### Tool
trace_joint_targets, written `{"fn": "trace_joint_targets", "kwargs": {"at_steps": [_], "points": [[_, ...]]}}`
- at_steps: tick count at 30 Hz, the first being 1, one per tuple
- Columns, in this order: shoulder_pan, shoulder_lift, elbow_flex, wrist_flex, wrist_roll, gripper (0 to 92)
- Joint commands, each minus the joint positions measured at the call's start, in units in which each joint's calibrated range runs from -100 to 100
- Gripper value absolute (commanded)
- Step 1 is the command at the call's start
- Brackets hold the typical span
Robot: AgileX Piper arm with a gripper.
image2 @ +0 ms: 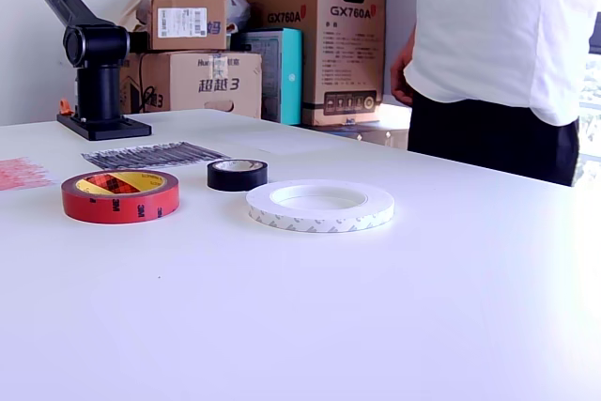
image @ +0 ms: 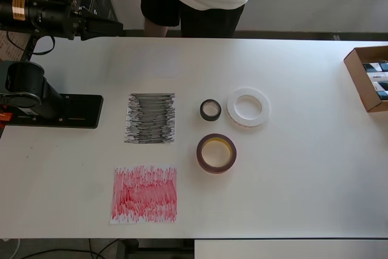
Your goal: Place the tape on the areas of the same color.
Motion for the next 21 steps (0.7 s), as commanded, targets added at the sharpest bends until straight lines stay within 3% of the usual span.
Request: {"fn": "trace_joint_targets", "kwargs": {"at_steps": [1, 8, 18, 21], "points": [[0.4, 14.6, -14.9, 8.9, 6.0, 0.7], [-1.5, 23.8, -24.5, 25.2, 8.5, 0.7], [-6.5, 27.3, -24.3, 26.8, 25.0, 0.7], [-6.5, 27.4, -22.6, 30.4, 26.4, 0.7]]}}
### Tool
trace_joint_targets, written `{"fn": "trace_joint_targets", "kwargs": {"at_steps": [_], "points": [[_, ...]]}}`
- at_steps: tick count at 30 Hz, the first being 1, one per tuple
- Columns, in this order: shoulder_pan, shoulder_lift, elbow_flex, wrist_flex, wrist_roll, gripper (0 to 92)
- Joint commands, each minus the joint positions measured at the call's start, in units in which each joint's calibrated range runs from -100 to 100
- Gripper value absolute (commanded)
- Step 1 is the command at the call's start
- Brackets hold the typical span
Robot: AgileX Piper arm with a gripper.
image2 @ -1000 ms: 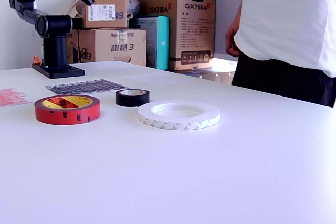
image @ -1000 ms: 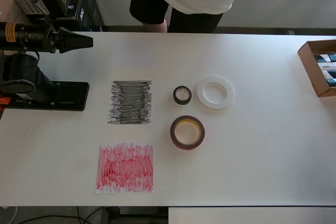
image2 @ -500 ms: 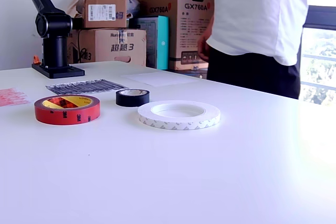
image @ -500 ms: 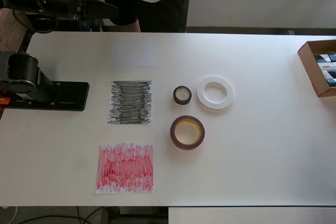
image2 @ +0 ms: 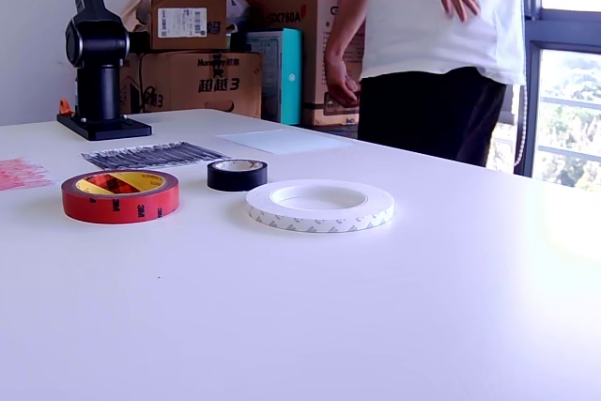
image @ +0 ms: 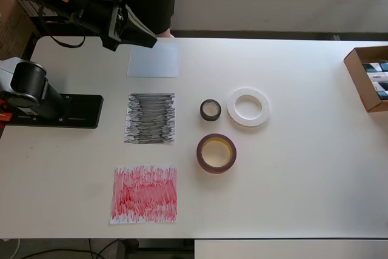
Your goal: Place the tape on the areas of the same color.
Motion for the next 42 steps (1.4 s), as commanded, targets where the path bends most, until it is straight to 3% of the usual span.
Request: {"fn": "trace_joint_targets", "kwargs": {"at_steps": [1, 12, 30, 38, 42], "points": [[0.2, -0.4, 3.6, 5.1, 6.1, 0.7], [0.2, 7.6, 8.8, 7.4, 5.7, 0.7], [2.9, 34.9, -9.2, 6.5, 5.4, 0.5], [3.5, 41.4, -11.2, -3.5, 2.0, 0.6], [4.7, 42.0, -10.7, -4.3, 2.5, 0.6]]}}
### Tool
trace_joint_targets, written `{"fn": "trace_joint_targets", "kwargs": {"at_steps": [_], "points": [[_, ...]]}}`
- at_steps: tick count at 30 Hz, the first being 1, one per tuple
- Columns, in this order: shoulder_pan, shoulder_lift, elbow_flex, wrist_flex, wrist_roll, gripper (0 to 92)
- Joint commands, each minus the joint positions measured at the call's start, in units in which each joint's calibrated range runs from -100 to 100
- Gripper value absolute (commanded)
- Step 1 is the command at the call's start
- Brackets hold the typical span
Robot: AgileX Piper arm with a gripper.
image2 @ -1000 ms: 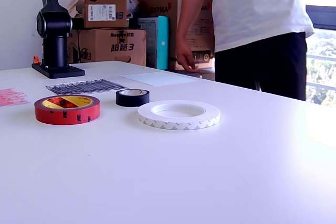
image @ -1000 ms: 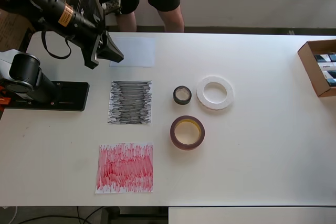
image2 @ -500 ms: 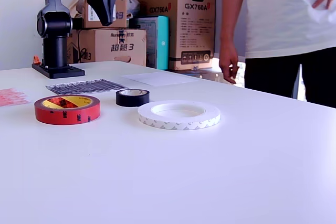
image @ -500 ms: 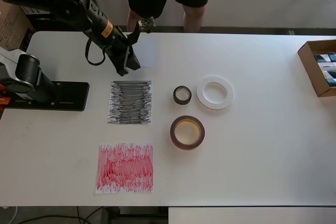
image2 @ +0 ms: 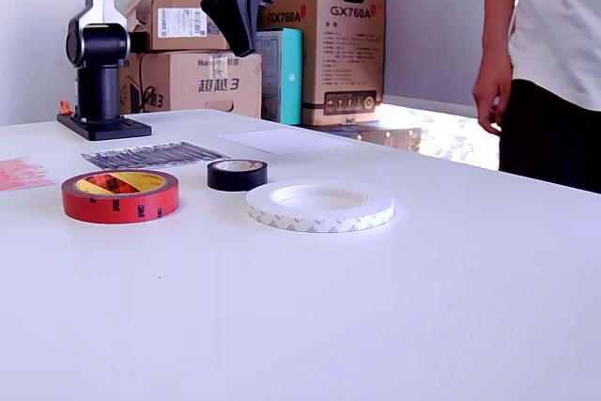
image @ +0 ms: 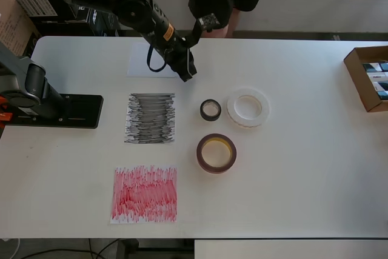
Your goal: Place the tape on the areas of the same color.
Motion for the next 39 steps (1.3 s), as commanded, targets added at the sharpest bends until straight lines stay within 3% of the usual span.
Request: {"fn": "trace_joint_targets", "kwargs": {"at_steps": [1, 21, 28, 39], "points": [[1.1, 1.9, 0.7, -2.0, 0.4, 0.6], [-0.9, 14.2, -6.9, -1.4, 16.3, 1.8], [-1.0, 15.6, -9.4, -1.4, 18.9, 21.3], [-4.3, 19.1, -9.6, -1.5, 22.2, 41.8]]}}
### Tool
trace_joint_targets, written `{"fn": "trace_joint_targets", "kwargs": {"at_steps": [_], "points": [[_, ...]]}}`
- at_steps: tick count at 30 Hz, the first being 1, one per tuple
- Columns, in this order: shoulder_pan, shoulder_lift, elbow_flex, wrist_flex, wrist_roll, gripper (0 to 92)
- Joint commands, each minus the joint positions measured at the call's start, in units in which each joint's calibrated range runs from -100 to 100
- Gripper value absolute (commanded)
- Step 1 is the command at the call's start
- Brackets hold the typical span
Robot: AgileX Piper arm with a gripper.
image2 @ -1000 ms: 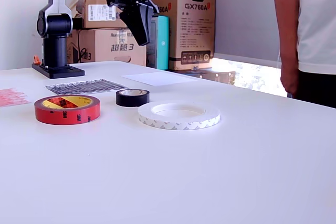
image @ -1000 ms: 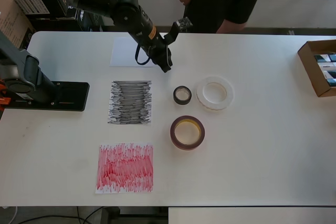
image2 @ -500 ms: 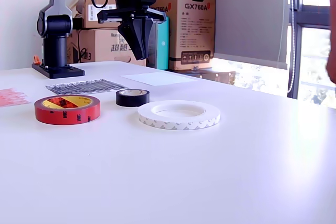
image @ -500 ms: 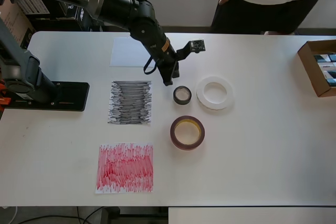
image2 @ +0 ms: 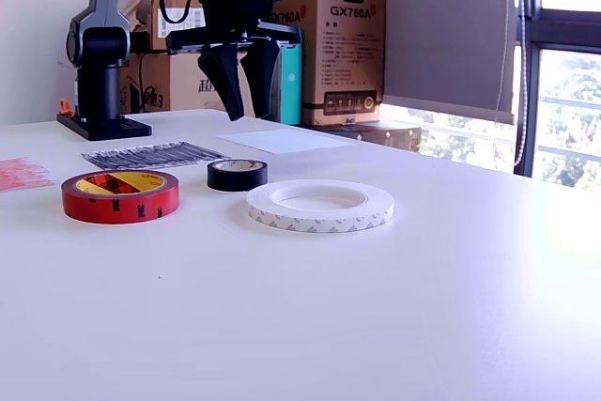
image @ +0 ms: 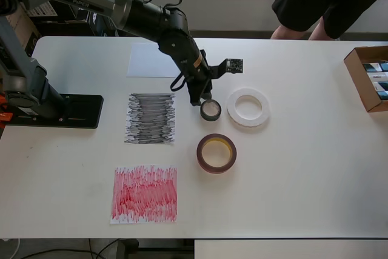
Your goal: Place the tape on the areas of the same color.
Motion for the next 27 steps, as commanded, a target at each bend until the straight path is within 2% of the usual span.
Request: {"fn": "trace_joint_targets", "kwargs": {"at_steps": [1, 9, 27], "points": [[-0.6, 1.2, -0.5, -0.4, 1.9, 42.3], [-0.7, 4.8, -5.7, -0.3, 4.8, 42.2], [-0.7, 10.8, -7.1, -0.3, 4.4, 42.2]]}}
